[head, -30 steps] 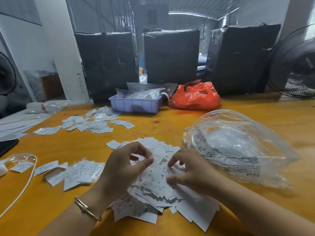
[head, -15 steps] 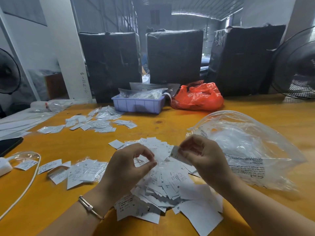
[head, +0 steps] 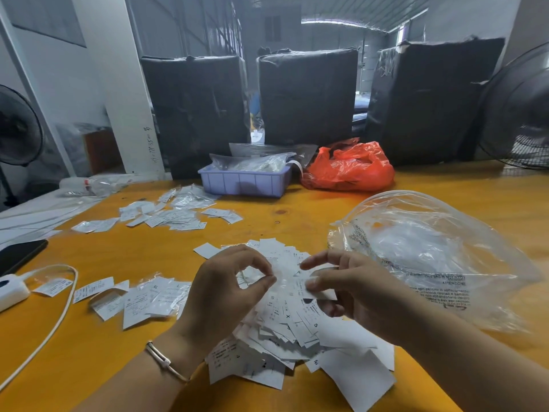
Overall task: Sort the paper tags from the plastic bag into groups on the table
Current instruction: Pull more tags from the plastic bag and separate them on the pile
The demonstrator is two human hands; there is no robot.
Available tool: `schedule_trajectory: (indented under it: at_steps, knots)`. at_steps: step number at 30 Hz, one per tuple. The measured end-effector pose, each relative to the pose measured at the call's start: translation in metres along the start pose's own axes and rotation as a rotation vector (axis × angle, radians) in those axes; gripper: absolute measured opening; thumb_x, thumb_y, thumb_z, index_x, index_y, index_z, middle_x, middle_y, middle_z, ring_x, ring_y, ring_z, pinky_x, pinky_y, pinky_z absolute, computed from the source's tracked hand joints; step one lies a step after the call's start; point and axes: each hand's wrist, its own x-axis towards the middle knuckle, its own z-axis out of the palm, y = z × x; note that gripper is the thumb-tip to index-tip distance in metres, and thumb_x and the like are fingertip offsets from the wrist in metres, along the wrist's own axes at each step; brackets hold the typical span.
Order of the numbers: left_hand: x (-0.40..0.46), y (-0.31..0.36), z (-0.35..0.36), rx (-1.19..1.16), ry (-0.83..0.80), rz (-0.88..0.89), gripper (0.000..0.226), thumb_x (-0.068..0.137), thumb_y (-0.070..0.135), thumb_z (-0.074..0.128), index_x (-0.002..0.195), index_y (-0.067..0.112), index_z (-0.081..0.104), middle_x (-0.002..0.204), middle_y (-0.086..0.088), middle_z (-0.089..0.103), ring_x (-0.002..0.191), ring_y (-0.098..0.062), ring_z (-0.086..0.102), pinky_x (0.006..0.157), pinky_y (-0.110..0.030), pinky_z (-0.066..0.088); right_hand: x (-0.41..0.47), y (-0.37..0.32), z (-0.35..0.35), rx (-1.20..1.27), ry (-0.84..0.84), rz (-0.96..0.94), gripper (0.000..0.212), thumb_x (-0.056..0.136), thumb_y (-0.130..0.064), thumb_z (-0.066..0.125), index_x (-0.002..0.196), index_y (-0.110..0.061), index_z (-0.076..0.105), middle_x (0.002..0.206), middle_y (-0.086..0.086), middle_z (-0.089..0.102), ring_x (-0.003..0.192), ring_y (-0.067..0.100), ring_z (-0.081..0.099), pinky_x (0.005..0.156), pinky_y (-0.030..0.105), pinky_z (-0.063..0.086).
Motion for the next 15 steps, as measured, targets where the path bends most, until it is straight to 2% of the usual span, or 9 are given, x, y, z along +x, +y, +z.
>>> schedule_trajectory:
  at_steps: [5, 15]
  knots:
    - [-0.0005, 0.0029, -0.0001, 0.011, 0.005, 0.027, 0.011, 0.077, 0.015, 0.082, 0.082, 0.017, 0.073, 0.089, 0.014, 0.071, 0.090, -0.004, 0.066, 0.079, -0.028, 0.055, 0.0003, -0.0004, -0.0008, 0.082, -0.035, 0.061, 0.033, 0.079, 0.012, 0.064, 0.109, 0.000, 0.057, 0.060, 0.012, 0.062, 0.039, 0.015, 0.046, 0.039, 0.020, 0.038]
    - [-0.0009, 0.0063, -0.0001, 0.006, -0.003, 0.061, 0.009, 0.078, 0.015, 0.081, 0.083, 0.016, 0.074, 0.090, 0.012, 0.071, 0.090, -0.004, 0.067, 0.079, -0.030, 0.057, 0.0056, 0.0047, -0.0059, 0.158, 0.048, 0.114, 0.031, 0.080, 0.014, 0.061, 0.109, 0.003, 0.057, 0.058, 0.011, 0.065, 0.039, 0.014, 0.046, 0.039, 0.019, 0.042]
